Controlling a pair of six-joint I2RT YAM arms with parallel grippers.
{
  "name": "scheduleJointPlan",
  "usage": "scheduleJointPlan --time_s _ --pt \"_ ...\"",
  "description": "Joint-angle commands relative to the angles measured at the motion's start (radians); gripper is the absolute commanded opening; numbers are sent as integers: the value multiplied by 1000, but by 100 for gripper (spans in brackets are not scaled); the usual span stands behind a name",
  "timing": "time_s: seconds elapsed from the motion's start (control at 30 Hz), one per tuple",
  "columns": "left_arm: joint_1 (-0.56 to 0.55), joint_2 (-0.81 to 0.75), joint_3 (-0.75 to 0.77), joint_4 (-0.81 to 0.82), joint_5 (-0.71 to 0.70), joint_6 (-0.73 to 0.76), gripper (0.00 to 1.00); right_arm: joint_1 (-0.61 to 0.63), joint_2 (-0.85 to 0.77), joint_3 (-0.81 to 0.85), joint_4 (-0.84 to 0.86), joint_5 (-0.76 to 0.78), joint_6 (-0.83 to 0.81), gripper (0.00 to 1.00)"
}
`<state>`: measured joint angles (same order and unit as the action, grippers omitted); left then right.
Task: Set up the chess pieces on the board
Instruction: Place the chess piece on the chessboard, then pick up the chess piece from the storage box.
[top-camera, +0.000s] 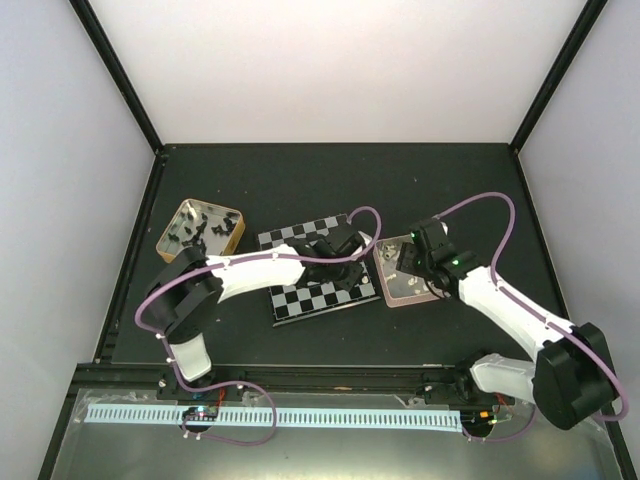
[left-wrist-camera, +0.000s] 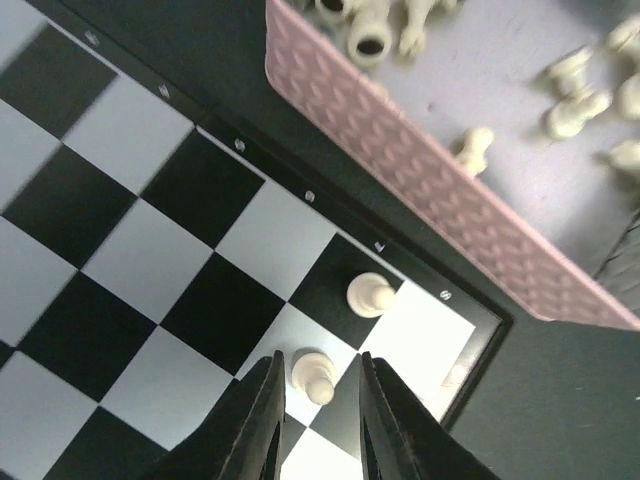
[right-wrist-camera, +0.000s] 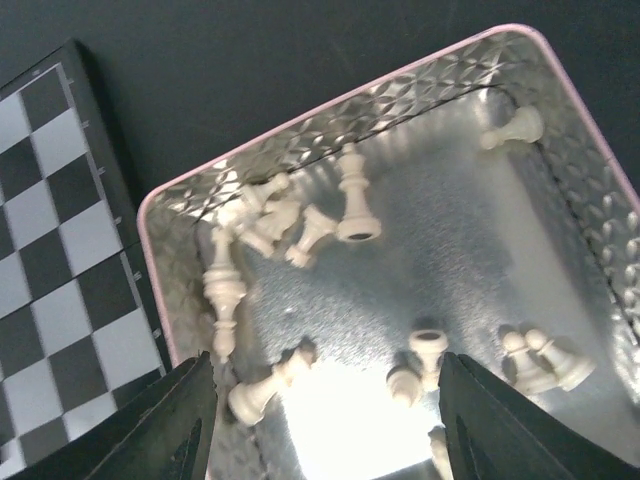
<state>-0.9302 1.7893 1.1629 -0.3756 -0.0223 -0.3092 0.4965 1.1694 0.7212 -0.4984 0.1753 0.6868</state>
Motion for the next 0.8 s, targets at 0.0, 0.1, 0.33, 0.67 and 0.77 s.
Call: scheduleJointPlan --time_s 0.0,0.1,0.33,0.67,0.77 --pt "16 -106 21 -1 11 -32 24 -57 58 43 17 -5 1 62" --pt "31 -181 -21 28 14 -60 26 -90 126 69 33 -30 -25 61" --pt "81 -371 -164 107 34 -130 29 -114 291 135 46 -40 -92 44" --pt "119 -486 -260 159 100 -173 32 -133 444 180 81 -45 -120 33" --pt "125 -487 -262 162 111 -173 33 -141 475 183 91 -51 -132 31"
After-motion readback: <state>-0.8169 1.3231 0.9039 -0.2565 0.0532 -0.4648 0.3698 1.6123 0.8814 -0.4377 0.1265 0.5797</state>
